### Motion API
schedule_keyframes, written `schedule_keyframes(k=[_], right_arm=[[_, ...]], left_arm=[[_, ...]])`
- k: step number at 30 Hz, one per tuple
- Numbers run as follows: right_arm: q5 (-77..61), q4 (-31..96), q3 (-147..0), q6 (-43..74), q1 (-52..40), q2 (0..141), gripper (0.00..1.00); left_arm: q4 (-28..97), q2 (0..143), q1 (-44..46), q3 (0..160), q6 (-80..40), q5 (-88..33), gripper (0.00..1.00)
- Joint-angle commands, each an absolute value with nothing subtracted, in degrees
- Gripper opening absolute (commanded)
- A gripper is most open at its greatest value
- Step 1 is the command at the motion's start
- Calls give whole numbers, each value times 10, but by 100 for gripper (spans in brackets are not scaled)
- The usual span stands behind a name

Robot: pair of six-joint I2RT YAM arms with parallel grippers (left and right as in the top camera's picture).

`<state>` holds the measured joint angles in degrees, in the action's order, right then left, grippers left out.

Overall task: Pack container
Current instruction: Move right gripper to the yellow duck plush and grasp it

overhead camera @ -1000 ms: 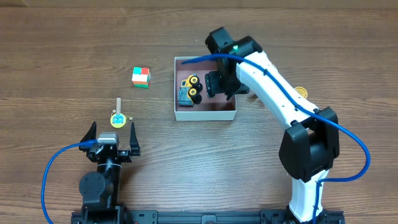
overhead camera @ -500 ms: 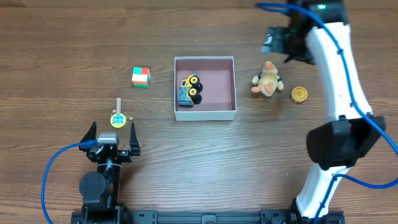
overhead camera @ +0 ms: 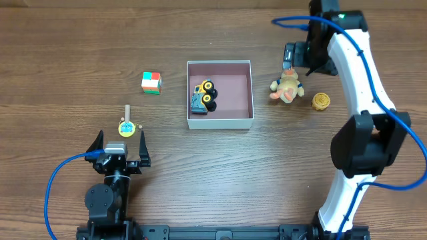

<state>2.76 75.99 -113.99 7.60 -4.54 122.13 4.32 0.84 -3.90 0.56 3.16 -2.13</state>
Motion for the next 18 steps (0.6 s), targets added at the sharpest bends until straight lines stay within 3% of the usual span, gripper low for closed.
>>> schedule_keyframes(k=[1,13,18], right_arm=[[24,743,-1108,70,-48,1254,100],[20,733,-1105,70,-49,1309,100],[17,736,-1105,70,-49,1312,80]], left_arm=[[43,3,-44,3,37,-25,100],[43,3,-44,3,37,-25,100],[43,3,-44,3,37,-25,100]])
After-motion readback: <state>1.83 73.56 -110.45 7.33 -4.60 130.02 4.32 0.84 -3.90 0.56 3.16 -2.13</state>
